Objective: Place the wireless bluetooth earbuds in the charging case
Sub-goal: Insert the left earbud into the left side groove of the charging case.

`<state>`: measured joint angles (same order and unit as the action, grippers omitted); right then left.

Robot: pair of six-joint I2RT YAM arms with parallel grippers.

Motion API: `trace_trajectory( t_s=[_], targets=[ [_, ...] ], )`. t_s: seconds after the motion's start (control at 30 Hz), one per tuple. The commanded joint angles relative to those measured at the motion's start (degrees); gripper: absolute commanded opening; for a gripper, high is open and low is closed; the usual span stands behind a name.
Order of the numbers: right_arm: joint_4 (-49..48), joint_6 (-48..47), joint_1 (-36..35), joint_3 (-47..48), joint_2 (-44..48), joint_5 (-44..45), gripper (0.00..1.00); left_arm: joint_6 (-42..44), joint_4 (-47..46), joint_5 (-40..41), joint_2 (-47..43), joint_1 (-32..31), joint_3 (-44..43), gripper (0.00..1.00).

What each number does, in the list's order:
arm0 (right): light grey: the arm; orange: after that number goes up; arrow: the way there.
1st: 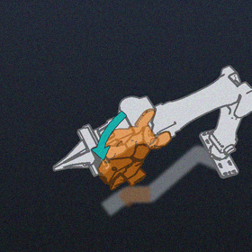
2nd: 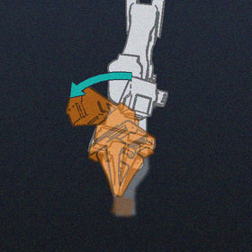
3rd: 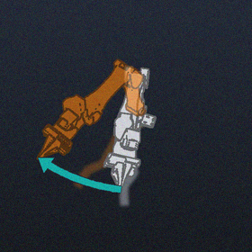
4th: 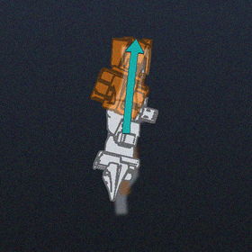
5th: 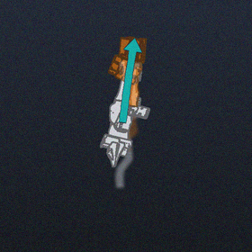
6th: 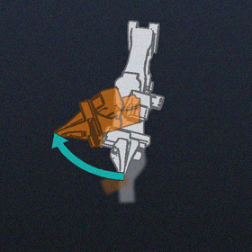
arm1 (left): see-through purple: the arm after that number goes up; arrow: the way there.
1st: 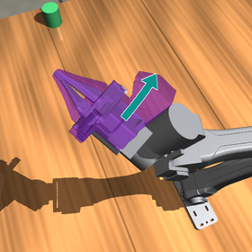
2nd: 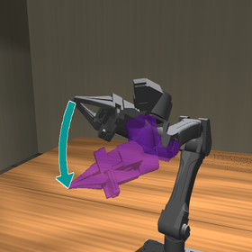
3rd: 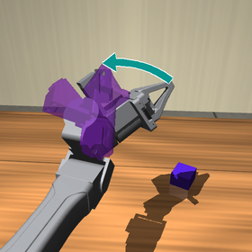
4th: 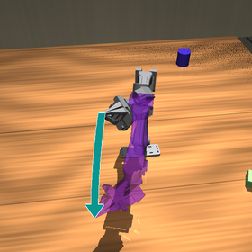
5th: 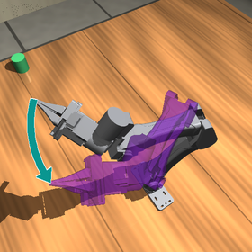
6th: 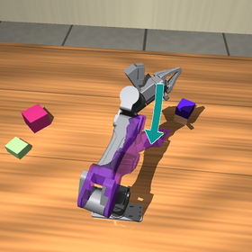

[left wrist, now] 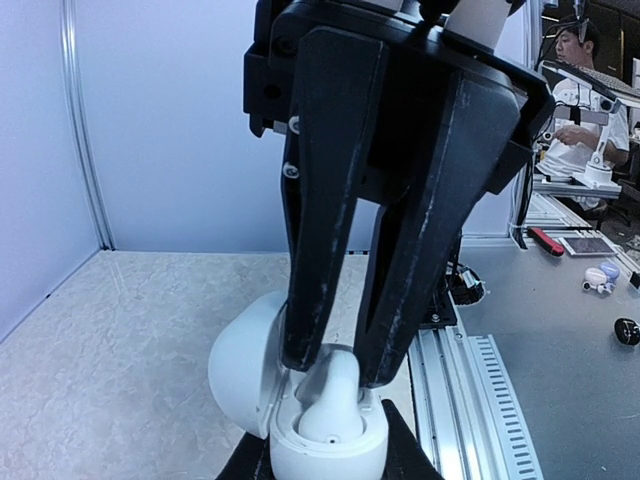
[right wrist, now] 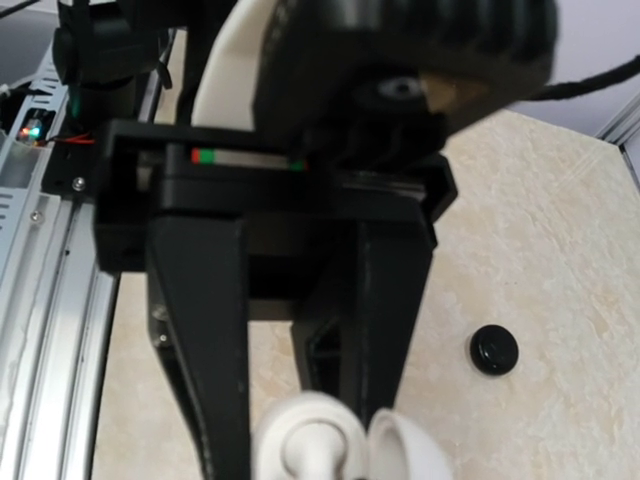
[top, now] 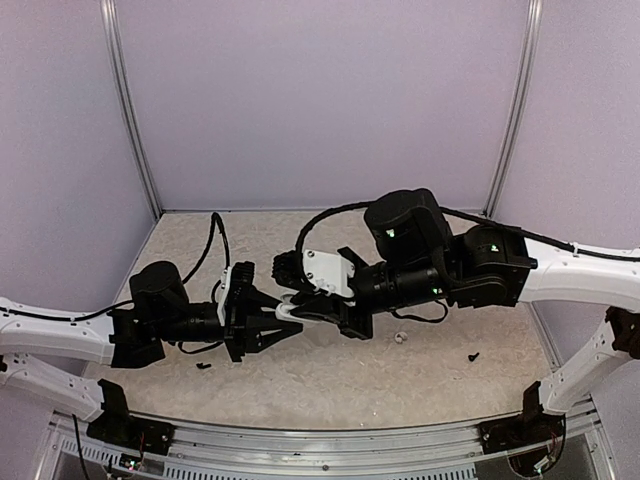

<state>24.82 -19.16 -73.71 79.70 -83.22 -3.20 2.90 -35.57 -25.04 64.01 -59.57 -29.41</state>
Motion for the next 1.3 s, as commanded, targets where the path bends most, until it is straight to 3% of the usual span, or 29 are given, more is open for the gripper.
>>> trace_trajectory(
  t_s=[0.0,0.37,0.87,1.27],
  targets=[
    [0.1,0.5,0.1,-0.8,1.5,1.3,0.14,0.6,-3.4,-1.8,-0.2,-0.7,-1.5,0.13],
    [-0.5,0.8,0.1,-0.8,1.8,1.0,0.19,0.5,-3.5,-1.8,0.1,-0.6,-1.4,0.13],
    [-1.6,0.6,0.0,-1.6,2.6,-0.2,0.15,0.4,-3.7,-2.2,0.2,-0.5,-1.7,0.13],
    [0.5,0.1,0.1,-1.1,-0.1,-1.3,0.03,0.2,-4.1,-2.4,0.6,-0.2,-1.9,0.13]
  ],
)
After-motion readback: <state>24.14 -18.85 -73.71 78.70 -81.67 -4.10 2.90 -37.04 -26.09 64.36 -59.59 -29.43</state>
